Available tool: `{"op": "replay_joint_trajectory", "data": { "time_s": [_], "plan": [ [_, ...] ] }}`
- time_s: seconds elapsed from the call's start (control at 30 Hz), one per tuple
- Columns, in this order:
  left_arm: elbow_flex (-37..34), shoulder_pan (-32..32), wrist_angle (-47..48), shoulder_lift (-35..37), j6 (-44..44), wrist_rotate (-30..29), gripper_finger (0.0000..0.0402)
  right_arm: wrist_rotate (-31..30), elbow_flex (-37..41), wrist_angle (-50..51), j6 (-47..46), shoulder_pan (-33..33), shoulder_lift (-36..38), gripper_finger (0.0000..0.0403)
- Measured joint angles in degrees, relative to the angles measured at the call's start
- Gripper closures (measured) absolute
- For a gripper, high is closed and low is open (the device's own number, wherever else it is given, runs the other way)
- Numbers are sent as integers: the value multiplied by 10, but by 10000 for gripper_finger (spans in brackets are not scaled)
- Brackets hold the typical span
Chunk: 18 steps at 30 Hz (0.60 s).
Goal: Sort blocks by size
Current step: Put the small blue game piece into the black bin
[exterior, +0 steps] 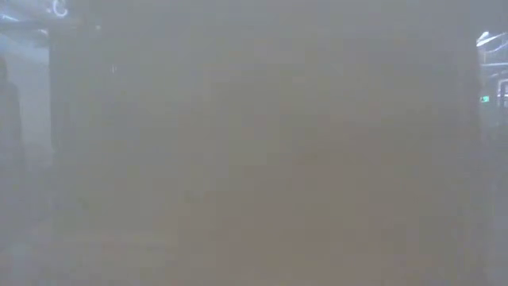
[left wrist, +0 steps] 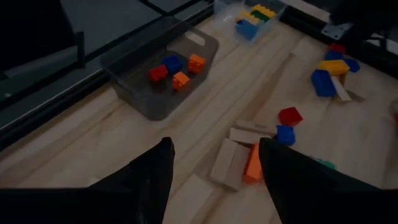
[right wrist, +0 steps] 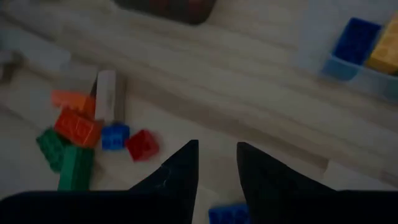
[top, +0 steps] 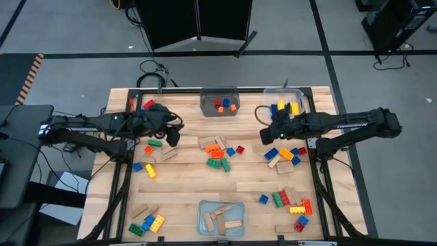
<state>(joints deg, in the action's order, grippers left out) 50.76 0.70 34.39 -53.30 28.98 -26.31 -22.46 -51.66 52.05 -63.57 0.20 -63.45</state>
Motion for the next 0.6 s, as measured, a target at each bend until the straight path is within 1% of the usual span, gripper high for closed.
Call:
{"op": "replay_joint_trajectory", "data": {
  "time_s": [0.13, 0.27, 0.37, 0.47, 0.6],
  "plan": [
    [0, -27, -1, 0, 15, -8, 161, 0, 0, -4, 1, 31, -6, 279],
    [0, -47, 13, 0, 30, -8, 161, -4, 0, -31, 14, 44, -20, 279],
    [0, -63, 47, 0, 30, -7, 161, -5, 0, -91, 91, 46, -43, 279],
    [0, -73, 75, 0, 46, 11, 161, 1, 0, -179, 179, 46, -74, 279],
    [0, -76, 69, 0, 63, 56, 161, 48, 0, -291, 297, 46, -120, 265]
  ]
}}
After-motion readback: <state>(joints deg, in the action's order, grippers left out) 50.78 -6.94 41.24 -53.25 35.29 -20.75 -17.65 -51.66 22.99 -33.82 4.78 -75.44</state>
